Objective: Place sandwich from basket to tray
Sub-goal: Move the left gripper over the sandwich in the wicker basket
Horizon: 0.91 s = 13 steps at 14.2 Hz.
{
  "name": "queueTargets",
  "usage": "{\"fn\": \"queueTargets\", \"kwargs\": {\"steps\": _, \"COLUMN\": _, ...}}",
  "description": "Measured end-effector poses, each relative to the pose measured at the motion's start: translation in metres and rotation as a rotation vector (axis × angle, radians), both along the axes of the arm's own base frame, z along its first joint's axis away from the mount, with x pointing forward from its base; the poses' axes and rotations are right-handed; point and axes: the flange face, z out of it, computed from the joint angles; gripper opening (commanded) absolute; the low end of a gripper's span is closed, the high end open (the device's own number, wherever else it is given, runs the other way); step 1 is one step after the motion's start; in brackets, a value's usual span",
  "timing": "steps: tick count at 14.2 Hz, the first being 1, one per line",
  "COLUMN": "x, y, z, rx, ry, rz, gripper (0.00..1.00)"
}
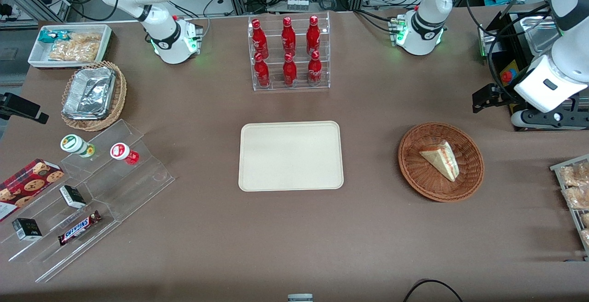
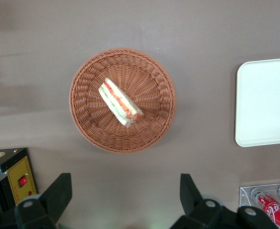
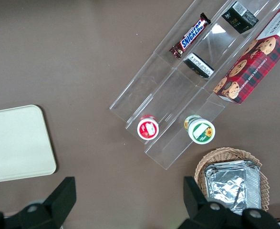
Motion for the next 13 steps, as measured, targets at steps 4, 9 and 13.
{"fn": "queueTargets", "kwargs": {"steps": 4, "x": 0.001, "y": 0.000, "z": -0.003, "rx": 0.001, "ry": 0.007, "rz": 0.000, "gripper": 1.00}}
{"fn": "queueTargets", "kwargs": {"steps": 9, "x": 0.005, "y": 0.000, "z": -0.046, "rx": 0.006, "ry": 0.090, "rz": 0.000, "gripper": 1.00}}
{"fn": "queueTargets", "kwargs": {"steps": 13, "x": 0.008, "y": 0.003, "z": -0.126, "rx": 0.008, "ry": 0.100, "rz": 0.014, "gripper": 1.00}}
